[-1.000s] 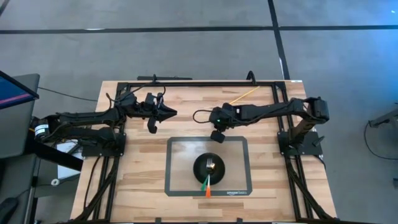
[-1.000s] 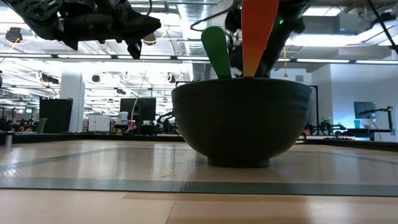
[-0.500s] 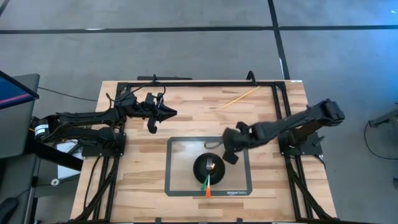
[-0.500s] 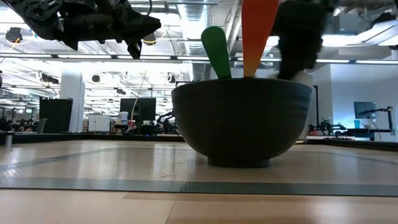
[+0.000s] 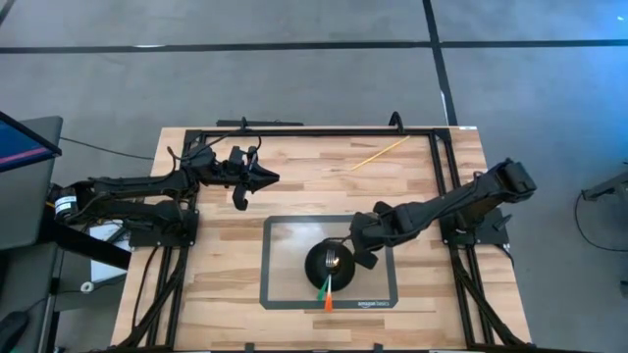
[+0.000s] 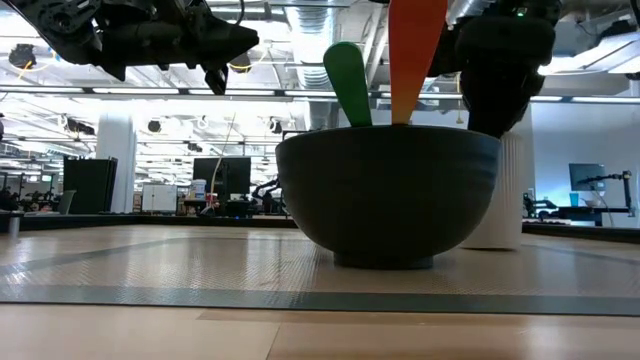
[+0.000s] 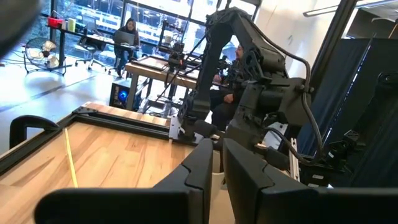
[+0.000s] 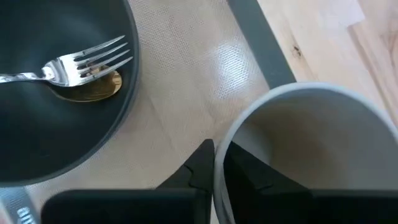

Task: Pick & Place Utensil
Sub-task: Put the white cup to the top right of the black bowl on the transparent mat, then put the yellow straw into the white cup on the transparent mat

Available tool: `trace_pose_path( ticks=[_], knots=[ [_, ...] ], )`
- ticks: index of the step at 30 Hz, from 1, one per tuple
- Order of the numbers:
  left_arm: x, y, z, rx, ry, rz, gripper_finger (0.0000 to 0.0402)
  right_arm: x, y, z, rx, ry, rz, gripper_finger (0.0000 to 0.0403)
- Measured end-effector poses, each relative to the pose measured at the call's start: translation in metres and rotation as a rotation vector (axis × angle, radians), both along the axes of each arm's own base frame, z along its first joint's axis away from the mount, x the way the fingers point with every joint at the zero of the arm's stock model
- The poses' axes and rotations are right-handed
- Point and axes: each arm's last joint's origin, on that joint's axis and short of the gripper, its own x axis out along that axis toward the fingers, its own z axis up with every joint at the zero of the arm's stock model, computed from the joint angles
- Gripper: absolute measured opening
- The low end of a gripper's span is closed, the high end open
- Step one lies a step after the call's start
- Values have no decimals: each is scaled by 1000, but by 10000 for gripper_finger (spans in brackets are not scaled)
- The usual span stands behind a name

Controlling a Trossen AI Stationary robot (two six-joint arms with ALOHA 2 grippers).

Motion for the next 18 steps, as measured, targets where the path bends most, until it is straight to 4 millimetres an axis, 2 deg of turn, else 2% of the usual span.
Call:
trace_pose_path(
  ticks=[10, 18],
  knots=[
    [0, 0, 0, 1, -1, 1, 40, 8, 5, 28, 79, -38, 27, 81],
    [0, 0, 0, 1, -1, 0, 40, 7, 0, 60, 61, 20, 26, 98]
  ],
)
